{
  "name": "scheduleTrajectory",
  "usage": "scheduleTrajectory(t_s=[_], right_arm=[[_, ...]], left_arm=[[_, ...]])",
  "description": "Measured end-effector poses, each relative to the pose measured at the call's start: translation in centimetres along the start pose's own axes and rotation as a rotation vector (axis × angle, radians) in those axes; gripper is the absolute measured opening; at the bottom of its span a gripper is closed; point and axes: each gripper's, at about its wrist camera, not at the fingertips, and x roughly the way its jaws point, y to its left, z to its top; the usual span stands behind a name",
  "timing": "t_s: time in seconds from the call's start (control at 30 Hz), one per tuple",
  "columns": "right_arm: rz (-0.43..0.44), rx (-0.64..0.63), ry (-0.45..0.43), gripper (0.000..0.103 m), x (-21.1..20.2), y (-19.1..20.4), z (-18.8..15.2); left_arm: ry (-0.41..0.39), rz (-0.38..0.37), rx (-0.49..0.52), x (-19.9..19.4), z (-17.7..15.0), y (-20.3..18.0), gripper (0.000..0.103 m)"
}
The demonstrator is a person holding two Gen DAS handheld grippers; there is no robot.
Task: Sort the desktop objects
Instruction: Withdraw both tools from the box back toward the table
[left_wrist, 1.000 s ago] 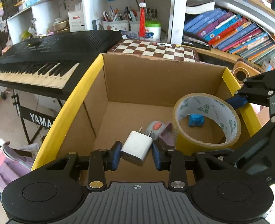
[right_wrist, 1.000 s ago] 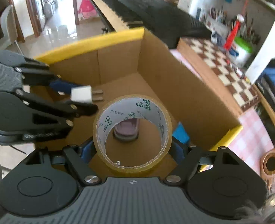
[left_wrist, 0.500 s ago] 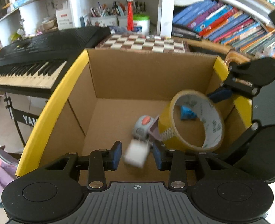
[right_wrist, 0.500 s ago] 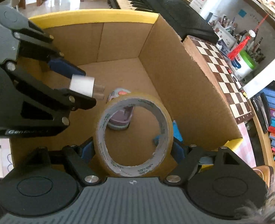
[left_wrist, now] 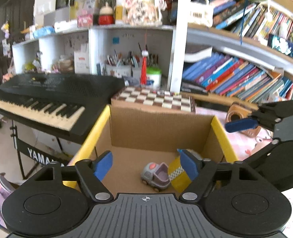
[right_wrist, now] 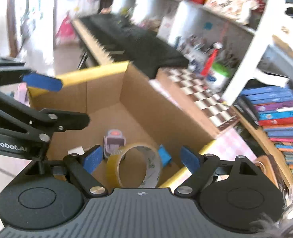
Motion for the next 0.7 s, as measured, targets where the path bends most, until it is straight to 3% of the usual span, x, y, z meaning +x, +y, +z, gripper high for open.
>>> scheduleTrajectory(t_s=[0.27,0.7], right_arm=[[-0.123,0.134,-0.115,0.085,-5.9,0.9,-1.8],[-0.302,0.397,-0.243,0.085,-15.1,4.6,-6.6]], left_arm=[[-0.111,-0.005,0.057,-4.9,-0.3,-0.3,0.086],[-0.185,-0.059,0.026,-12.2,-2.7,0.2,0.091]])
